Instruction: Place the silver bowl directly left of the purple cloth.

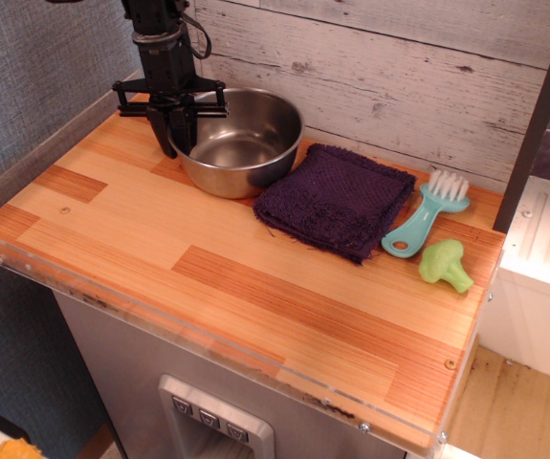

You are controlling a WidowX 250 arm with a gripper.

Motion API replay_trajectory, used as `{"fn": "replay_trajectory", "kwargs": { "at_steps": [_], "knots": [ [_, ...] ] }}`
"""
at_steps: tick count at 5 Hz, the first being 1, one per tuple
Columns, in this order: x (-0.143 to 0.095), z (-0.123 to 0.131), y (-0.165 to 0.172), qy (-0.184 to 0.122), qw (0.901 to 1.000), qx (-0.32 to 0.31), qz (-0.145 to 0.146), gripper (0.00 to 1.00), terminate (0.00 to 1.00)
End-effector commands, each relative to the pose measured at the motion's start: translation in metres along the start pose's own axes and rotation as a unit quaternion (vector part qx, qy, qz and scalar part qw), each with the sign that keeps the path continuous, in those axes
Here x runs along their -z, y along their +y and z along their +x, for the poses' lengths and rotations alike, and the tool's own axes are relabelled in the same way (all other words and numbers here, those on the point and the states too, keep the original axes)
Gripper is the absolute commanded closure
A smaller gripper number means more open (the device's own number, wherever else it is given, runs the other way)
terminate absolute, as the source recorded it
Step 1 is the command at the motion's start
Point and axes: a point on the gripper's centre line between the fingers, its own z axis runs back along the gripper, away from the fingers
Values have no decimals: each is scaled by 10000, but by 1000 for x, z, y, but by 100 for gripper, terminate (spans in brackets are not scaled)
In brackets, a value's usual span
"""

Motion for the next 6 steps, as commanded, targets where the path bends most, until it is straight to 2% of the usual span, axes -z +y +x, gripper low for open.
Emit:
{"fn": "replay_trajectory", "kwargs": {
  "at_steps": [1, 3, 4, 5, 6],
  "knots": [
    [-27, -21, -3, -400, 9988, 111, 247, 100, 0],
    [-26, -29, 0, -466, 9984, -20, 306, 100, 0],
    [-25, -29, 2, -406, 9985, -40, 366, 0, 0],
    [-33, -30, 0, -526, 9976, 54, 438, 0, 0],
    [-52, -37, -5, -796, 9947, 280, 579, 0, 0]
  ]
}}
